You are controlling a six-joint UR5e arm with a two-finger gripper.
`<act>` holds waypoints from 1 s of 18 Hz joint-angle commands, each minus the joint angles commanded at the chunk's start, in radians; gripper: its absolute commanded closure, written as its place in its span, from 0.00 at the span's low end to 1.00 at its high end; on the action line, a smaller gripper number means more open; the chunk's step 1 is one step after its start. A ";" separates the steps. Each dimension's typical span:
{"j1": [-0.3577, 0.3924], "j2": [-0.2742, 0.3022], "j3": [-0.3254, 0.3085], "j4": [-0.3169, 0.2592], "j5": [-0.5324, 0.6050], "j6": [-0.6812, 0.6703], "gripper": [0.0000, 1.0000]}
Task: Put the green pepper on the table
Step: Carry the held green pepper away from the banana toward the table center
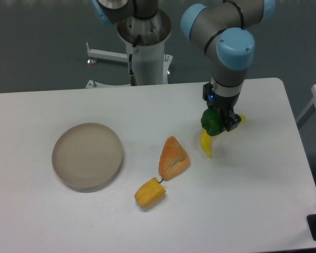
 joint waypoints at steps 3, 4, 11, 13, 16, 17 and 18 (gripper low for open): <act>-0.009 0.002 -0.015 -0.002 0.014 -0.005 0.85; -0.014 0.003 -0.017 -0.011 0.014 -0.017 0.85; -0.048 0.121 -0.253 0.008 0.005 -0.116 0.85; -0.064 0.133 -0.305 0.032 0.003 -0.124 0.85; -0.109 0.135 -0.362 0.054 0.014 -0.170 0.85; -0.124 0.135 -0.383 0.057 0.012 -0.190 0.84; -0.143 0.135 -0.403 0.061 0.012 -0.204 0.83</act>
